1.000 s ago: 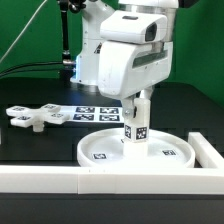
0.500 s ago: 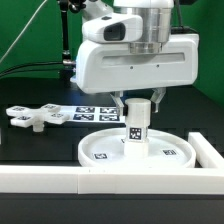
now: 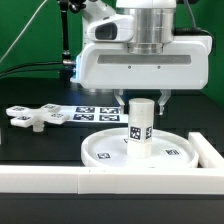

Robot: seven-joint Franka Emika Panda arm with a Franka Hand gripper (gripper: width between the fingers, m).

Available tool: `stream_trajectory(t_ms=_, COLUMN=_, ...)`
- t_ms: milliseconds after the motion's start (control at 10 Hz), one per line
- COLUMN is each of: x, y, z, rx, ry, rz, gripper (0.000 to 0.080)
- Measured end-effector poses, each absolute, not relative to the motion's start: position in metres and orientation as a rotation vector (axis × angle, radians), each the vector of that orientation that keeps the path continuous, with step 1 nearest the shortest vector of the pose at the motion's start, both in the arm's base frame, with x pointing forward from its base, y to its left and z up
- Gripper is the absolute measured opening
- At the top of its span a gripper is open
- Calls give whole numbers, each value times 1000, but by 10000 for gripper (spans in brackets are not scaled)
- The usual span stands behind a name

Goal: Assemble round table

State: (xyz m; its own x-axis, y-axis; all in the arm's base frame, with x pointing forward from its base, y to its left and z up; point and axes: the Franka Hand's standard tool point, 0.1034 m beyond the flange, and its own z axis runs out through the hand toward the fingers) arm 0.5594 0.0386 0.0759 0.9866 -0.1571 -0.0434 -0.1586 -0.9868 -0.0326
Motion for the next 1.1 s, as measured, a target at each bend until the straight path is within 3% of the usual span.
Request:
stream_trajectory(t_ms=700, x=557, y=42, z=74, rx=-2726, ry=1396, rz=143, gripper=406)
stream_trajectory(t_ms=1000, x=558, y=42, z=74, rx=-2644, ry=1536, rz=156, gripper=407)
stream_trajectory(t_ms=1100, x=558, y=43, z=74, rx=-2663, ry=1500, rz=154, gripper=570)
